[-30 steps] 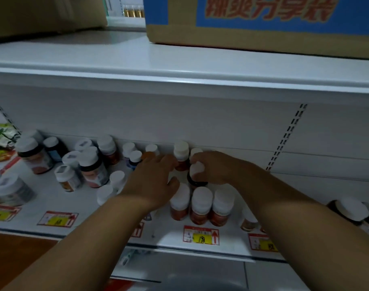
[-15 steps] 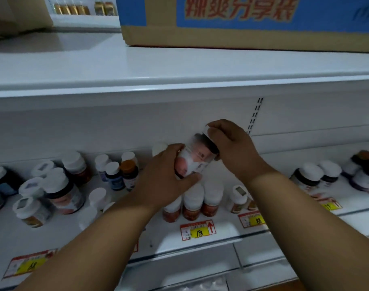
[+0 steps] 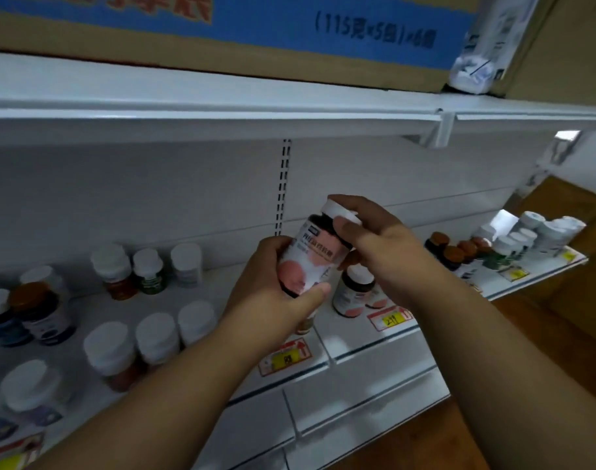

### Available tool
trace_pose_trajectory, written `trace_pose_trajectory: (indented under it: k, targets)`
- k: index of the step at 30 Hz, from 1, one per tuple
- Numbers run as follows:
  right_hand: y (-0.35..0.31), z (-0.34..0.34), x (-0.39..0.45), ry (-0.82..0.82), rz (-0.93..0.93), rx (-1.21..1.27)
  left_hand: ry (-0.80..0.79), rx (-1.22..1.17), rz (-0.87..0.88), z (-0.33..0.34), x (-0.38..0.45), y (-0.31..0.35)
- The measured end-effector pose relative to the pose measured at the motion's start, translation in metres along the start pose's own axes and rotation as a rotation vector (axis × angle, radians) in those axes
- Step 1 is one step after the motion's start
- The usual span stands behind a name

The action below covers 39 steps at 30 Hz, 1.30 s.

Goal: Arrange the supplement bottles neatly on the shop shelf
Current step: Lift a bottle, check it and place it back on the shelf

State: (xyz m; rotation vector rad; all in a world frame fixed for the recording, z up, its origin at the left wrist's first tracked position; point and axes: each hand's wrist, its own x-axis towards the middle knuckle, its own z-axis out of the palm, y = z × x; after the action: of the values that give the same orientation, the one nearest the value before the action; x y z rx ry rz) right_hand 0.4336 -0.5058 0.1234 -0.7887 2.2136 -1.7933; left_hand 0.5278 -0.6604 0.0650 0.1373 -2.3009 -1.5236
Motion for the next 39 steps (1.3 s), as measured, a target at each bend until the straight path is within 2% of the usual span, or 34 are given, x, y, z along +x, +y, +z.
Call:
trace_pose_trajectory:
  k: [7,12,14,19,23,29,33,36,39]
  targets:
    - [0.034,-0.107,0.021,-0.06,-0.007,0.034,0.098,-0.015,0.014,0.107,0.026,0.025]
    - [0.054,-0.148,0.041,-0.12,-0.041,-0.051,0.254,0.207,0.035,0.156,0.047,0.029]
    - [0.059,-0.159,0.047,-0.144,-0.034,-0.082,0.265,0.255,0.046,0.17,0.052,0.027]
    - [0.077,-0.185,0.058,-0.129,-0.039,-0.152,0.145,0.329,-0.02,0.18,0.071,0.014]
    - [0.077,-0.207,0.06,-0.033,-0.039,-0.205,0.018,0.626,0.026,0.181,0.089,0.003]
    - [0.09,-0.232,0.055,0.014,0.005,-0.6,-0.17,0.973,0.031,0.203,0.107,-0.017]
    - [0.118,-0.215,0.051,-0.149,0.054,-0.748,-0.19,1.129,0.086,0.209,0.107,-0.026]
    - [0.142,-0.2,0.055,-0.299,0.092,-0.729,-0.171,1.163,0.125,0.209,0.109,-0.027]
    - [0.161,-0.195,0.061,-0.352,0.103,-0.706,-0.157,1.148,0.112,0.21,0.108,-0.025]
